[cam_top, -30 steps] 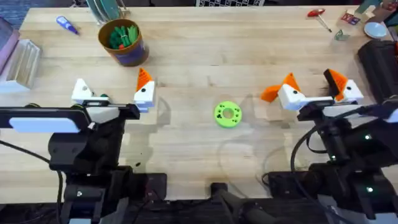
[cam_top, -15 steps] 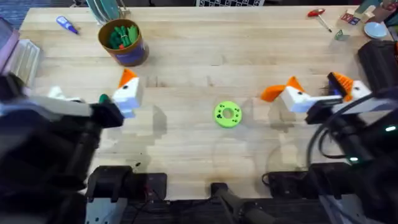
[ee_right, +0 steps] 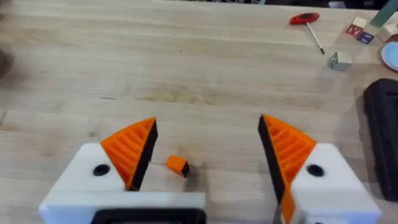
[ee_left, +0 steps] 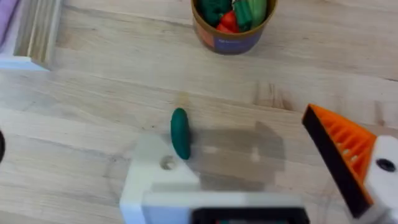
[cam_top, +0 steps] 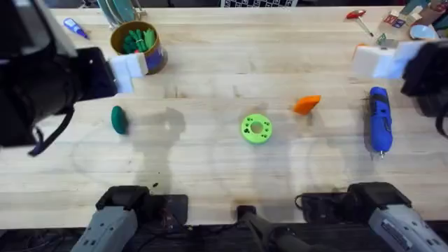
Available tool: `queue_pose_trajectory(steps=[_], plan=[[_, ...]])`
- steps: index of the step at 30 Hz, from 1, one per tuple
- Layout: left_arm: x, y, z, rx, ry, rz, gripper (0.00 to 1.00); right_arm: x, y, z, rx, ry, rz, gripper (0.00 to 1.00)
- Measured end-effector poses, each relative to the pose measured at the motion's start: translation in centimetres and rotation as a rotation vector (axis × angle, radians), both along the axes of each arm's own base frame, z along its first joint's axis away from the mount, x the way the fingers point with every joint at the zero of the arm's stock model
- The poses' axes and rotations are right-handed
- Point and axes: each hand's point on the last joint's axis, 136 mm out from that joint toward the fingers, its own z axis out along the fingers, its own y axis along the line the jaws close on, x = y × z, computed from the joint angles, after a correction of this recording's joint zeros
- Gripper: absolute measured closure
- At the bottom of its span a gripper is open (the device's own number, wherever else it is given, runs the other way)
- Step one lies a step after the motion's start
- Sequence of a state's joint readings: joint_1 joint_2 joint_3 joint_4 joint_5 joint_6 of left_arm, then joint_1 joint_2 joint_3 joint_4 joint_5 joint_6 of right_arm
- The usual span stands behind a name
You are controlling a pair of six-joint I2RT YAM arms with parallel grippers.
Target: Pick up the gripper from the table and insert it into the empty holder that is missing its gripper. Then pick up a screw, insert it into the mounting hole, and use the screwdriver to tighten it. Finally, clean up the table by picking up the vegetable and placing it into the bucket.
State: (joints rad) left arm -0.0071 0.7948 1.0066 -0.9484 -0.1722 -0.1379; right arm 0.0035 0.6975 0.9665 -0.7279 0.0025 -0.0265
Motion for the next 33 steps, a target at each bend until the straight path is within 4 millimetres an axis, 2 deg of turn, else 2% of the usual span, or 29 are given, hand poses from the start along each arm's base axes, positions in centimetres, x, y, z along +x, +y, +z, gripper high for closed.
queue_pose_trajectory(steps=[3, 6, 9, 13, 15, 19, 20, 21, 23, 26, 27, 29, 32, 33], plan=[[0.5, -0.1, -1.3, -0.006, 0.062, 0.001, 0.015, 0.9, 0.0, -0.5, 0.012, 0.039, -0.007, 0.01], [0.9, -0.3, -2.3, -0.019, 0.104, -0.002, 0.015, 1.1, 0.0, -1.3, 0.026, 0.077, -0.016, 0.01], [1.1, -0.3, -3.0, -0.021, 0.136, -0.001, 0.015, 1.1, 0.0, -1.3, 0.033, 0.077, -0.021, 0.01], [1.1, 1.2, -4.6, -0.029, 0.194, 0.068, 0.015, 1.1, 0.0, -1.3, 0.039, 0.077, -0.025, 0.01], [0.9, 2.7, -6.7, -0.054, 0.254, 0.149, 0.015, 1.1, 0.0, -1.3, 0.041, 0.077, -0.026, 0.01], [-0.5, 5.1, -12.4, -0.126, 0.425, 0.293, 0.012, 1.1, 0.0, -1.3, 0.041, 0.074, -0.027, 0.01], [-0.8, 5.4, -13.7, -0.147, 0.464, 0.32, 0.049, 1.1, 0.0, -1.3, 0.041, 0.073, -0.027, 0.01], [-1.1, 5.5, -14.5, -0.16, 0.49, 0.333, 0.172, 1.1, 0.0, -1.3, 0.041, 0.073, -0.027, 0.01], [-1.5, 5.6, -15.8, -0.179, 0.536, 0.348, 0.503, 1.1, 0.0, -1.3, 0.041, 0.073, -0.027, 0.01], [-1.4, 5.2, -15.8, -0.183, 0.534, 0.337, 0.946, 1.1, 0.0, -1.3, 0.041, 0.073, -0.027, 0.01], [-1.3, 4.9, -15.6, -0.18, 0.526, 0.324, 0.929, 1.1, 0.0, -1.3, 0.041, 0.073, -0.027, 0.01], [-0.8, 3.7, -14.9, -0.166, 0.495, 0.269, 0.767, 1.1, 0.0, -1.3, 0.041, 0.073, -0.027, 0.01], [0.0, 0.4, -12.5, -0.137, 0.394, 0.136, 0.283, 1.1, 0.0, -1.3, 0.041, 0.074, -0.027, 0.01], [0.2, -0.9, -11.5, -0.135, 0.347, 0.088, 0.151, 1.1, 0.0, -1.3, 0.041, 0.075, -0.027, 0.01]])
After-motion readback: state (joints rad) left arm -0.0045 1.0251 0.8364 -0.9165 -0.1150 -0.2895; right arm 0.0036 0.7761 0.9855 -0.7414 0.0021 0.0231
